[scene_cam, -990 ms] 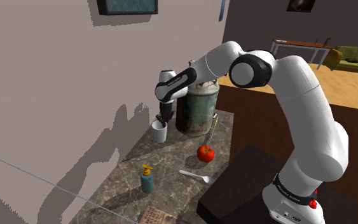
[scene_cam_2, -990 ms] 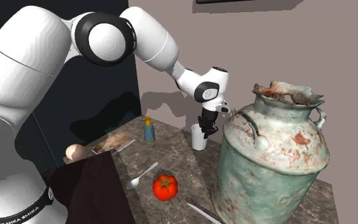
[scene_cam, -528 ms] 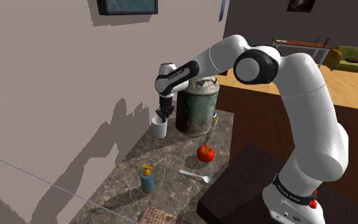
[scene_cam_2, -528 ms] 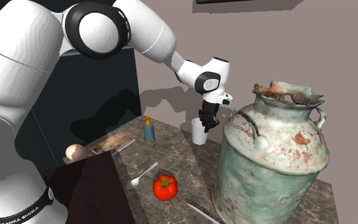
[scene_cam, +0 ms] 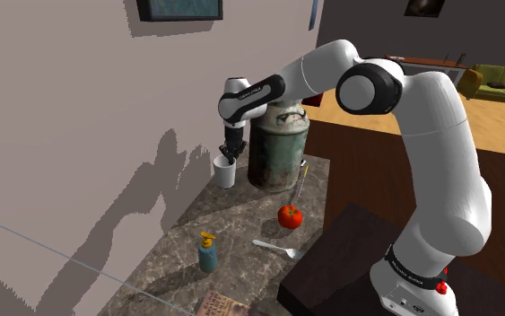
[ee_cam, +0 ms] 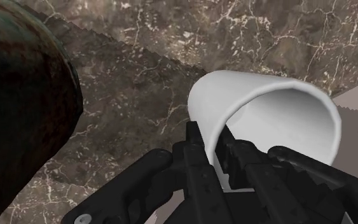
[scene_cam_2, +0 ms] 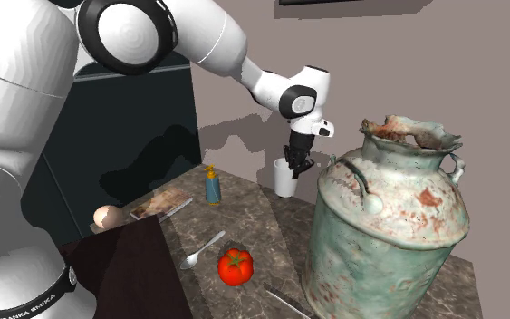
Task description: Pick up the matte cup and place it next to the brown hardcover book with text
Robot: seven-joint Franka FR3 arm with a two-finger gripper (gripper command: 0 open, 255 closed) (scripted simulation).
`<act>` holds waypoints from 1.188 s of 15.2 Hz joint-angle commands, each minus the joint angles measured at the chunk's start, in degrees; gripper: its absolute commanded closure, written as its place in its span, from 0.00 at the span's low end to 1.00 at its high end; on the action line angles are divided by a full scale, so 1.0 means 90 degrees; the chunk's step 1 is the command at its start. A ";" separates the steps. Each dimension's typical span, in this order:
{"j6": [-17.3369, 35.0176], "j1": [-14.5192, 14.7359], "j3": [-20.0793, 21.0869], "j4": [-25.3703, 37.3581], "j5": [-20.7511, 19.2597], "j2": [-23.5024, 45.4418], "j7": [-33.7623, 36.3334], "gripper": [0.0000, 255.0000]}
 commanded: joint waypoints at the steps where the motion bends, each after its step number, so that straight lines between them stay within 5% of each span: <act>1: -0.0126 0.0006 0.0000 0.0034 -0.0005 -0.0093 0.0022 1.00; 14: -0.0954 0.0002 -0.0007 0.0434 -0.0032 -0.0524 0.0103 1.00; 18: -0.0600 0.0334 0.0114 -0.0390 -0.0040 -0.1039 0.0525 1.00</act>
